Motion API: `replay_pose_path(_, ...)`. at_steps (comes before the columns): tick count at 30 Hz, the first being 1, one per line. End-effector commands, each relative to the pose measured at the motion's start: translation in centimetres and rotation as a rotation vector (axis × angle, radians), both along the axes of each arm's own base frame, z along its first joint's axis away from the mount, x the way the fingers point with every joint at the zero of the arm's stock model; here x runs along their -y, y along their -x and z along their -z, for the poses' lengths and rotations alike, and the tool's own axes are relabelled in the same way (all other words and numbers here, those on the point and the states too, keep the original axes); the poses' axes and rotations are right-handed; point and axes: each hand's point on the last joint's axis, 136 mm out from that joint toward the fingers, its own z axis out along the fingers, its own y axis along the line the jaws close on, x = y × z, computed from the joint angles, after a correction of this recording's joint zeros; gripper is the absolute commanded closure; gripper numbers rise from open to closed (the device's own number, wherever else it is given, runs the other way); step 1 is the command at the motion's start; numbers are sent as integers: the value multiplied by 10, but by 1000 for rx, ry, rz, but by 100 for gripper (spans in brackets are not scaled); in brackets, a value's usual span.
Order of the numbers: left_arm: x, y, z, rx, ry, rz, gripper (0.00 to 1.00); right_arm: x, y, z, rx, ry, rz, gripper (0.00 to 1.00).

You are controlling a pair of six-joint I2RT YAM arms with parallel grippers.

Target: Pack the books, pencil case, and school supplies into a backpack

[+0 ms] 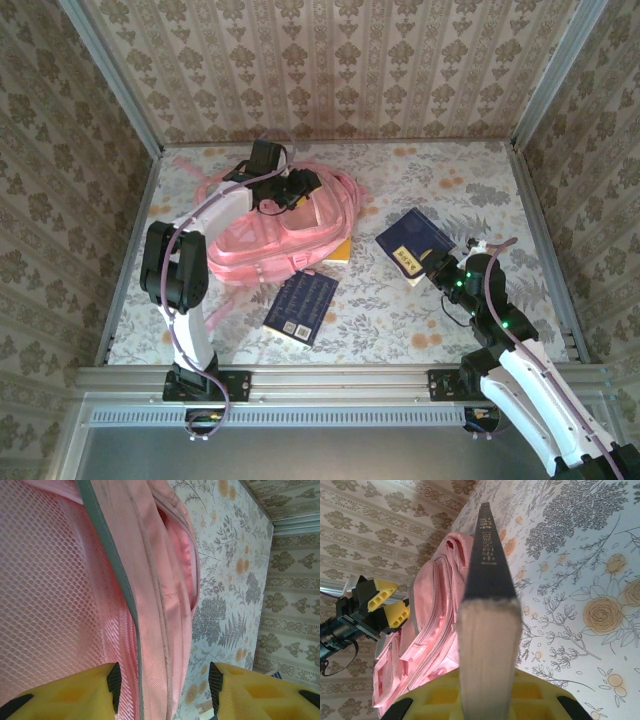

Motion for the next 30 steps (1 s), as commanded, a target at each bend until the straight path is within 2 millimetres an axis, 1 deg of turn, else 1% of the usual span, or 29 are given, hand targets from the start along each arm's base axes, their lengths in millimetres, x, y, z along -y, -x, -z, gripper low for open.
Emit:
replay_pose_path(1,2,-11,6,-19,19,-15,48,-4,-4,-6,41,-20,-23,100)
replay_pose_path(7,9,-20,10,-24,46,-19,50,-6,-6,4,21,-27,-28,100)
replay_pose_path(10,13,-24,9,-20,69,-20,53,-7,-7,8,12,-27,-30,100)
replay_pose_path(15,14,-28,0,-2,80,-20,60,-9,-9,9,5,-29,-37,100)
replay_pose_path(19,11,-28,-5,6,62,-21,61,-9,-11,7,9,-27,-39,100)
replay_pose_path(25,12,-28,11,-36,38,-16,61,-9,-13,4,10,-24,-43,100)
replay_pose_path(27,11,-29,18,-50,25,-20,62,-9,-12,4,10,-25,-43,100)
replay_pose_path(30,12,-31,24,-60,15,-19,63,-8,-12,4,9,-27,-42,100)
